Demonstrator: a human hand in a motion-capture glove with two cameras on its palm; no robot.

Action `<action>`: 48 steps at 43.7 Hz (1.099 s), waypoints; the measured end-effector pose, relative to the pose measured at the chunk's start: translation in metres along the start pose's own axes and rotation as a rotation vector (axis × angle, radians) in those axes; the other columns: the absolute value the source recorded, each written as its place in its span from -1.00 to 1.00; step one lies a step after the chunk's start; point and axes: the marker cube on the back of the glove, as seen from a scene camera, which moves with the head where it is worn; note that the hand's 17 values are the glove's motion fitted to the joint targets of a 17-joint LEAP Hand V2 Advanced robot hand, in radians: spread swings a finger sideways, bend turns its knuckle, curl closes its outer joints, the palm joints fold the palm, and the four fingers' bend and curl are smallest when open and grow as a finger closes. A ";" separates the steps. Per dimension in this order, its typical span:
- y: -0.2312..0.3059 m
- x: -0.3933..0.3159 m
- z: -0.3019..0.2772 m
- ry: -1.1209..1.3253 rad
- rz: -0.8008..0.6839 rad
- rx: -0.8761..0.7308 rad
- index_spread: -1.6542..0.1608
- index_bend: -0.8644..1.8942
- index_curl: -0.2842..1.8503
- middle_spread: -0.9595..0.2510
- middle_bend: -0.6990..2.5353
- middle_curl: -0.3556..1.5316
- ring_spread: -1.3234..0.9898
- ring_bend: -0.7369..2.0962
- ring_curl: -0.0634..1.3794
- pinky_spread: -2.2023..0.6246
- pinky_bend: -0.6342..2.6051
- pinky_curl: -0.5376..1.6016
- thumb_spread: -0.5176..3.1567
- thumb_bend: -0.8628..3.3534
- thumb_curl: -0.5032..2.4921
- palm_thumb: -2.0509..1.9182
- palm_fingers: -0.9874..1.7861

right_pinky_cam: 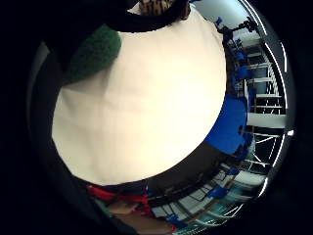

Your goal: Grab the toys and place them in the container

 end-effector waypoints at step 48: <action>-0.063 -0.034 0.057 0.136 -0.149 -0.193 0.37 -0.17 -0.53 0.47 -0.50 -0.47 0.01 0.14 -0.46 0.48 0.11 -0.15 -0.07 -0.56 -0.52 0.10 -0.01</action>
